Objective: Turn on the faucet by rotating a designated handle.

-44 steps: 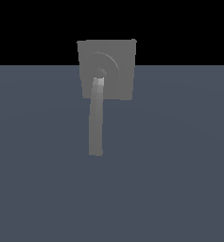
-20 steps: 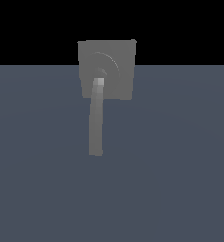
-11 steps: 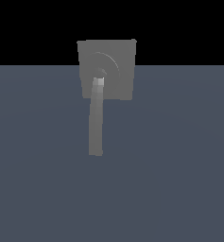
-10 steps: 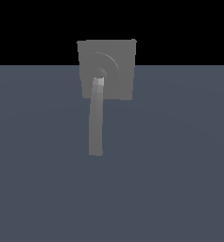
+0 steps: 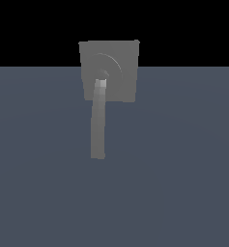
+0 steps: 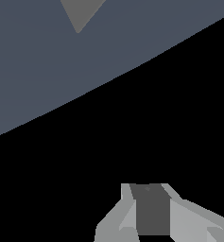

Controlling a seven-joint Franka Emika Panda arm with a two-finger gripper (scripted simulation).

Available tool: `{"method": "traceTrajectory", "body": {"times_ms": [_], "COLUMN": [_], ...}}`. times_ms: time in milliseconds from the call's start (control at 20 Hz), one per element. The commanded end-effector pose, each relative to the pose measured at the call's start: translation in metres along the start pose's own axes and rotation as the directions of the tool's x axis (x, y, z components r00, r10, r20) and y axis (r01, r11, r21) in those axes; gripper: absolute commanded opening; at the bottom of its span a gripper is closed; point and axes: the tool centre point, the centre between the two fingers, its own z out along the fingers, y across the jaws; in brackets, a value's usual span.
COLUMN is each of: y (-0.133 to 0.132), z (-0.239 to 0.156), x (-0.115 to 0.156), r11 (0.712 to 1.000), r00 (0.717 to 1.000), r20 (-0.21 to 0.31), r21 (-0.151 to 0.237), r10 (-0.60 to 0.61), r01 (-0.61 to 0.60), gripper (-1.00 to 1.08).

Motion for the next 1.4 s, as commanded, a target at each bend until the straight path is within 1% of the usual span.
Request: {"method": "traceTrajectory", "body": {"times_ms": [0,100,150,250,300,400,450,550,650,750,850,950,1050,1150,1250,1350], "y": [0.014,0.023,0.027,0.035,0.038,0.043,0.045,0.047,0.048,0.046,0.042,0.036,0.027,0.015,0.001,-0.015], "z": [-0.016,-0.029,-0.035,-0.046,-0.052,-0.062,-0.067,-0.076,-0.083,-0.089,-0.094,-0.096,-0.097,-0.096,-0.093,-0.089], "x": [0.013,0.027,0.035,0.051,0.061,0.081,0.092,0.115,0.139,0.165,0.192,0.22,0.248,0.276,0.304,0.332], "r11": [0.987,0.958,0.937,0.883,0.85,0.773,0.729,0.631,0.522,0.403,0.277,0.146,0.014,-0.117,-0.243,-0.362], "r00": [0.988,0.959,0.938,0.884,0.85,0.77,0.724,0.62,0.502,0.372,0.234,0.09,-0.057,-0.202,-0.343,-0.475], "r20": [0.073,0.137,0.171,0.24,0.276,0.346,0.38,0.446,0.507,0.559,0.603,0.637,0.659,0.67,0.668,0.655], "r21": [-0.073,-0.116,-0.133,-0.156,-0.163,-0.166,-0.163,-0.145,-0.116,-0.074,-0.023,0.036,0.101,0.171,0.242,0.312], "r10": [-0.139,-0.248,-0.3,-0.401,-0.449,-0.536,-0.576,-0.646,-0.701,-0.74,-0.762,-0.766,-0.75,-0.714,-0.66,-0.588], "r01": [0.144,0.264,0.324,0.443,0.501,0.613,0.665,0.762,0.845,0.912,0.961,0.989,0.995,0.978,0.939,0.878], "gripper": [-1.0,-1.0,-1.0,-1.0,-1.0,-1.0,-1.0,-1.0,-1.0,-1.0,-1.0,-1.0,-1.0,-1.0,-1.0,-1.0]}}
